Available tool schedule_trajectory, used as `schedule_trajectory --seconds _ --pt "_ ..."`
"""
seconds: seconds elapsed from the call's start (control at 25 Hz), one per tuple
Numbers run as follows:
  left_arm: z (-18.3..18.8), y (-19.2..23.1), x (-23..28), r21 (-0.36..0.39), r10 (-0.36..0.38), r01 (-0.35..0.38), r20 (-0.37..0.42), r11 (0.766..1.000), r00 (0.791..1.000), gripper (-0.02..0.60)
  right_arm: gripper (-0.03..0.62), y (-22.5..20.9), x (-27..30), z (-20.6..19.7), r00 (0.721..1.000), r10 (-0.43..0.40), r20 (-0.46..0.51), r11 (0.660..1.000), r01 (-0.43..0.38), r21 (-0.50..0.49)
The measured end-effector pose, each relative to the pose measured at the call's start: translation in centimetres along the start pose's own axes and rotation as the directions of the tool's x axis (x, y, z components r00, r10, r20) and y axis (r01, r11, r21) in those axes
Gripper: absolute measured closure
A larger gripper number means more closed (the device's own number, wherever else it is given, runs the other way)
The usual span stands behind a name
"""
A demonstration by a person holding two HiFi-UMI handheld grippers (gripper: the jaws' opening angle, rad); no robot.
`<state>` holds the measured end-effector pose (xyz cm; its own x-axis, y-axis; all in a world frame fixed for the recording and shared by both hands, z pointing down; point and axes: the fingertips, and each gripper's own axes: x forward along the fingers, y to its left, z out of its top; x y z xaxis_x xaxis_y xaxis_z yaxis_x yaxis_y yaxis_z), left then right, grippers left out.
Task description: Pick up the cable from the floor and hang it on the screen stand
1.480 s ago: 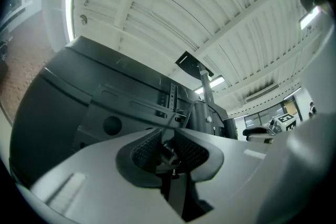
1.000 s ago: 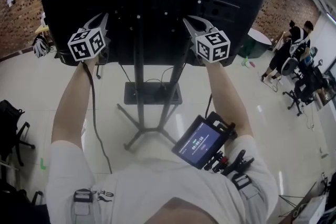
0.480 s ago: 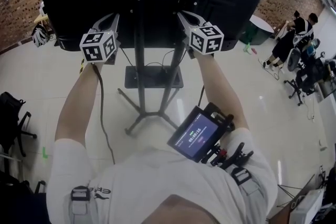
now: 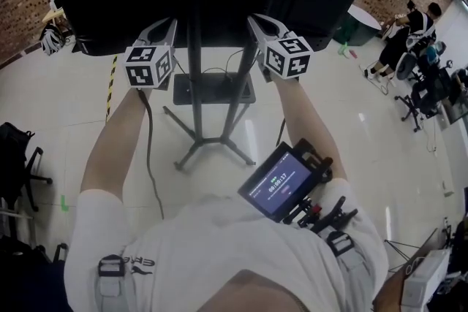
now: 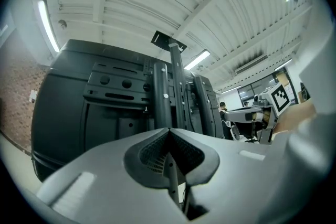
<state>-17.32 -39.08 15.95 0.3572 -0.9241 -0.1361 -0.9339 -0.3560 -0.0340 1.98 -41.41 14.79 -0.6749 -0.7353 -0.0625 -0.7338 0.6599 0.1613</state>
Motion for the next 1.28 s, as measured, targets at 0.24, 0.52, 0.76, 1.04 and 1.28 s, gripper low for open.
schedule_trajectory --seconds 0.24,0.52,0.76,1.04,1.28 --pt "-3.9 -4.0 -2.0 -0.019 -0.065 0.064 -0.034 0.998 0.997 0.580 0.580 2.9 -3.6 -4.1 0.999 -0.012 -0.052 0.999 0.014 0.040" --pt "-8.2 -8.7 -6.3 -0.048 -0.053 0.050 -0.070 0.998 0.996 0.580 0.580 5.6 -9.4 -8.8 0.998 0.001 -0.069 0.997 0.005 0.081" --pt "-10.0 -12.9 -11.1 -0.052 0.008 -0.012 -0.087 0.999 0.996 0.580 0.580 6.5 -16.2 -10.9 0.997 0.009 -0.072 0.993 -0.001 0.116" --pt "-12.1 -19.9 -18.8 -0.042 0.063 -0.069 -0.130 0.997 0.989 0.578 0.580 8.8 -25.4 -13.5 0.996 0.026 -0.082 0.985 -0.011 0.174" --pt "-14.5 -23.1 -23.8 -0.055 0.097 -0.109 -0.178 0.993 0.979 0.580 0.582 11.1 -29.5 -15.6 0.993 0.054 -0.109 0.976 -0.029 0.217"
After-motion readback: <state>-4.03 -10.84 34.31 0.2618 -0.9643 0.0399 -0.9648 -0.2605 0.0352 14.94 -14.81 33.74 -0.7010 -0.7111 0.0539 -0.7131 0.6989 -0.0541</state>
